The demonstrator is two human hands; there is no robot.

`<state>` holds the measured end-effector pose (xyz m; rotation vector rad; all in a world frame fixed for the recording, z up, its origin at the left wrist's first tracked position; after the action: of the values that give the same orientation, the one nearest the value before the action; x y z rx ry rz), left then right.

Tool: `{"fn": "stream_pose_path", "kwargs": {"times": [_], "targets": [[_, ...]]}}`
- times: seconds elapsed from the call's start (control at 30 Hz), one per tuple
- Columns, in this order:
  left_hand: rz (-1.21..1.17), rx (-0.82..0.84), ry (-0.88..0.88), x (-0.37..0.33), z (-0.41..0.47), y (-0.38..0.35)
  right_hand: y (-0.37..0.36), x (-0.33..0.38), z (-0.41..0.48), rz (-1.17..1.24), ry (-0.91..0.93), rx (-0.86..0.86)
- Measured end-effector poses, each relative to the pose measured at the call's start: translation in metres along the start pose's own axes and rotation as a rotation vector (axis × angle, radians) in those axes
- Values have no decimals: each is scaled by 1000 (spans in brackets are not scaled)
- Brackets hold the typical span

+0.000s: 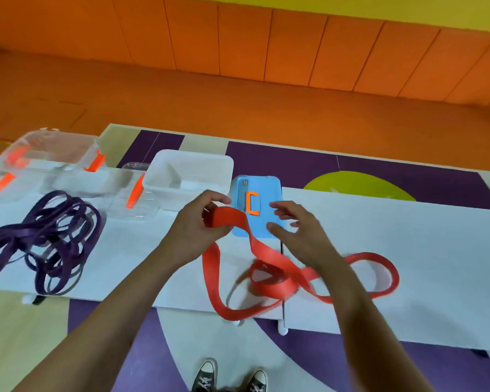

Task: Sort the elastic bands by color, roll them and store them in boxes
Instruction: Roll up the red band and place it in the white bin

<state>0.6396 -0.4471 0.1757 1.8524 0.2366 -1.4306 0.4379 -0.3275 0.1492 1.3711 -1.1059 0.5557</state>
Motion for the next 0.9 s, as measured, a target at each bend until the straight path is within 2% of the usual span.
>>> {"fn": "stream_pose_path", "kwargs": {"times": [0.07, 0.13, 0.23, 0.33, 0.5, 0.57, 0.63, 0.7, 0.77, 0.8, 0.9], "targets": [[-57, -2, -6, -14, 2, 3, -34, 30, 4, 54, 70, 224], [-139, 5, -13, -27, 3, 7, -58, 43, 7, 84, 72, 331], [-379, 61, -20, -42, 4, 11, -71, 52, 13, 217, 52, 227], [-492, 55, -55, -48, 3, 16, -63, 52, 19, 276, 32, 94], [-689, -73, -114, -46, 4, 31, -44, 45, 26, 30, -35, 207], [-800, -94, -155, -51, 5, 36, -42, 43, 25, 67, -16, 236], [-726, -114, -174, -56, 7, 41, -39, 46, 23, 143, 18, 227], [-489, -139, -176, -57, 8, 45, -37, 52, 20, 147, 32, 235], [-272, -129, -103, -51, 11, 44, -35, 54, 18, 156, 29, 257], [-250, -78, -49, -48, 12, 40, -35, 54, 17, 169, 29, 267], [-405, 97, 3, -40, 13, 19, -34, 53, 15, 199, 37, 318]]}}
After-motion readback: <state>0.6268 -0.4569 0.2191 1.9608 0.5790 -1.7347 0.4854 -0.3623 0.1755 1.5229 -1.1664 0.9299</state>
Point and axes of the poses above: each hand's wrist, its own z-axis towards the middle knuckle, its own y-axis out of the back of the hand, x = y × z, the point moved 4 cm from there along z, towards the middle knuckle, and after that the axes turned 11 degrees about x, right-handed, at the moved point
